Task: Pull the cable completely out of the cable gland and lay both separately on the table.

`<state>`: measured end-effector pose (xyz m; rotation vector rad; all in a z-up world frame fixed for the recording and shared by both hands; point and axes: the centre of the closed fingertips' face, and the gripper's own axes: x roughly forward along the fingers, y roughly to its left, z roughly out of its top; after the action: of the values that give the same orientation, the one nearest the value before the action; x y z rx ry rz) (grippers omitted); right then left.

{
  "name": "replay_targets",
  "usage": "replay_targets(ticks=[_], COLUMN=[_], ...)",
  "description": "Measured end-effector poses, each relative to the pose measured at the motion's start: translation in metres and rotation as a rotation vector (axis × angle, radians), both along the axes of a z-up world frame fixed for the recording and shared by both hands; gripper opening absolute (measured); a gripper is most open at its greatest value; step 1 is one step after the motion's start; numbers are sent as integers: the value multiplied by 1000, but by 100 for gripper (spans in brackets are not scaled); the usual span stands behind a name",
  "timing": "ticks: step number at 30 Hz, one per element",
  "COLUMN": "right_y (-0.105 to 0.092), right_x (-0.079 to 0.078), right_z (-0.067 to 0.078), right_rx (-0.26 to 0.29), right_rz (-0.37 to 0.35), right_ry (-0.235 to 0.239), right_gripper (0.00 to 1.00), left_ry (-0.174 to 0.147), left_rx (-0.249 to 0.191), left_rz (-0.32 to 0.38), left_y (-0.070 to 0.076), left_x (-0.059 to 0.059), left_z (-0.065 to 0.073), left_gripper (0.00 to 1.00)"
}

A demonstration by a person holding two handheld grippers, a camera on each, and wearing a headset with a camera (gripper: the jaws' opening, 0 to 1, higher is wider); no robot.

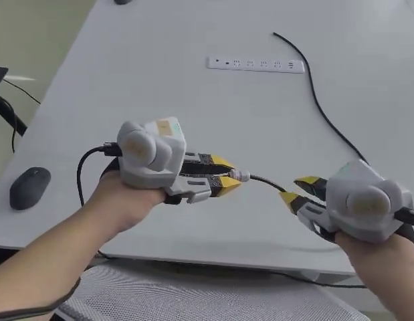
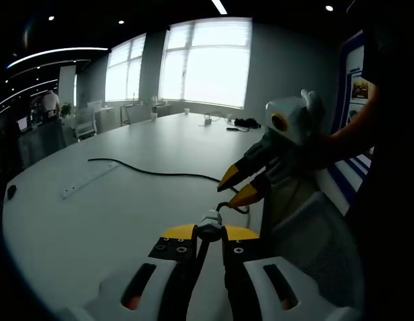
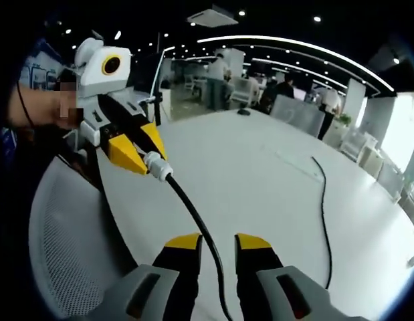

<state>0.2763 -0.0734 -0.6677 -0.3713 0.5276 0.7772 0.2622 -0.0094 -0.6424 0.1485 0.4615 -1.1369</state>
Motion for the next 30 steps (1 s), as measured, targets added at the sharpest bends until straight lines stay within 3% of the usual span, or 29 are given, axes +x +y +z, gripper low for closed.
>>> replay_targets(ticks=[2,4,9,14,18,22,30], right_y=[13,21,36,42,45,49,55], right_x=[-1,1,-2,-6,-9,-15,-14], right_z=[7,12,13,11,16,8,5], right_rx=[-15,-67,-167,-178,-180,-206,-231], right_rz=[44,85,191,232,248,286,317], right_ry=[-17,-60,-108,-94,-100,-91,-121], right_gripper=[14,13,10,5,7,8,4], left_ry=[3,4,9,7,7,6,4], left_rx=[2,7,12,19,16,14,14], left_rz=[0,-4,0,-3,-3,-9,-18], left_y=[-1,-1,1,3,3,2,-1], left_x=[-1,-3,-3,-3,-3,-3,-4], left_z=[-1,-3,-4,-5,-5,-5,-6], left_gripper=[15,15,15,15,15,15,15])
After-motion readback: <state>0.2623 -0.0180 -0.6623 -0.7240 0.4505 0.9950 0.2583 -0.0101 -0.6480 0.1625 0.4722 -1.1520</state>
